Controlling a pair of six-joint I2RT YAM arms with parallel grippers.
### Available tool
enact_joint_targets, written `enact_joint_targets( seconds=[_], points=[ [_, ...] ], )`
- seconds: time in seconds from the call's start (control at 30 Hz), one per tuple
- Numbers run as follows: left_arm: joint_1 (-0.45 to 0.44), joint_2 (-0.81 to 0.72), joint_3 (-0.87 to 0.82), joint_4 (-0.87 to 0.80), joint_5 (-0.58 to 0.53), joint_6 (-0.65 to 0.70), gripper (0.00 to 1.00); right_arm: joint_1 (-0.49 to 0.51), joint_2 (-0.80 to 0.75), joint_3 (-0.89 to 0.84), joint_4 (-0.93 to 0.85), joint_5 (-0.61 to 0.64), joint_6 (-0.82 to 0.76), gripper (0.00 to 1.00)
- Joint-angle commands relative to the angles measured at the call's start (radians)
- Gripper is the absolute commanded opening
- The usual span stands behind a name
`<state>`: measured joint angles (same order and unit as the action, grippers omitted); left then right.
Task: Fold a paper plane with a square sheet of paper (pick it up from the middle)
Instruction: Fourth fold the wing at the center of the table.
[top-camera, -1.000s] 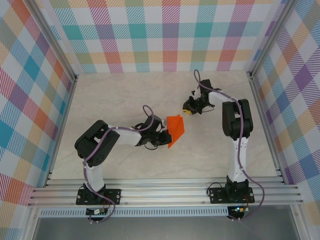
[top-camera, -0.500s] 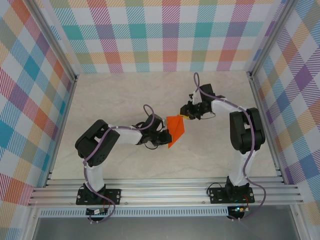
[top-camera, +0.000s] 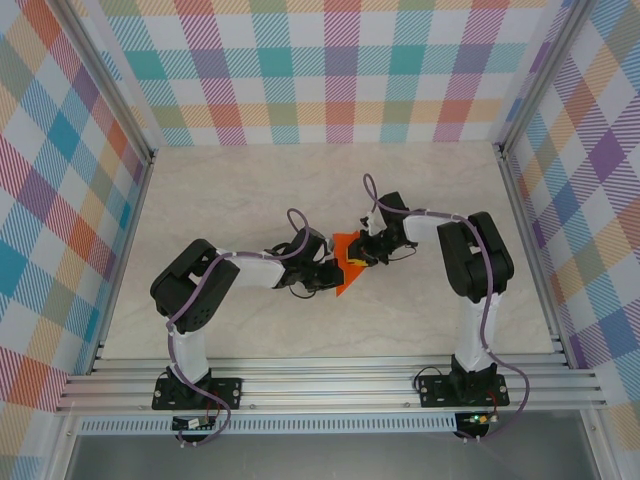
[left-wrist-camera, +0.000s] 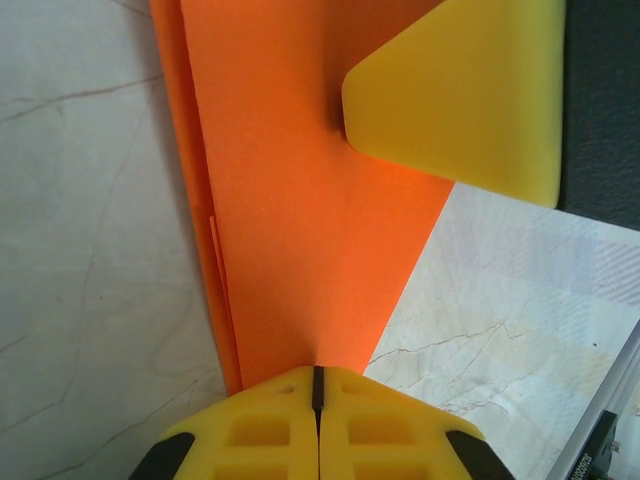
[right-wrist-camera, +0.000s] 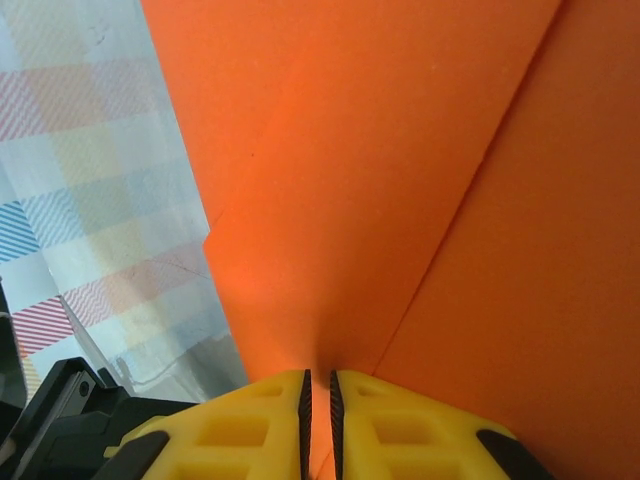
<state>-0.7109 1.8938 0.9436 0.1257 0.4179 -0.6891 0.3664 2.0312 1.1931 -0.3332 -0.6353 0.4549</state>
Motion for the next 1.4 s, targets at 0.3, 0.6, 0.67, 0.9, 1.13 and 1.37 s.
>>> enact_joint_targets(
  seconds=[0.3, 0.6, 0.67, 0.9, 1.13, 1.37],
  points=[
    [-0.034, -0.015, -0.107, -0.322, 0.058, 0.074, 0.10, -0.001, 0.065, -0.018, -0.023, 0.110, -0.004, 0.15],
    [-0.079, -0.028, -0.123, -0.380, 0.101, 0.118, 0.13, -0.001, 0.066, -0.018, -0.025, 0.120, 0.002, 0.14],
    [-0.091, -0.039, -0.132, -0.394, 0.091, 0.122, 0.14, -0.001, 0.064, -0.016, -0.029, 0.119, 0.000, 0.14],
    [-0.099, -0.072, -0.167, -0.453, 0.093, 0.133, 0.15, -0.001, 0.058, -0.010, -0.036, 0.118, 0.003, 0.14],
    [-0.098, -0.165, -0.146, -0.484, 0.035, 0.130, 0.15, -0.001, 0.032, -0.015, -0.023, 0.084, -0.005, 0.16],
    [-0.042, -0.264, -0.037, -0.486, -0.102, 0.089, 0.14, -0.003, -0.044, 0.009, -0.034, 0.043, -0.017, 0.20]
  ],
)
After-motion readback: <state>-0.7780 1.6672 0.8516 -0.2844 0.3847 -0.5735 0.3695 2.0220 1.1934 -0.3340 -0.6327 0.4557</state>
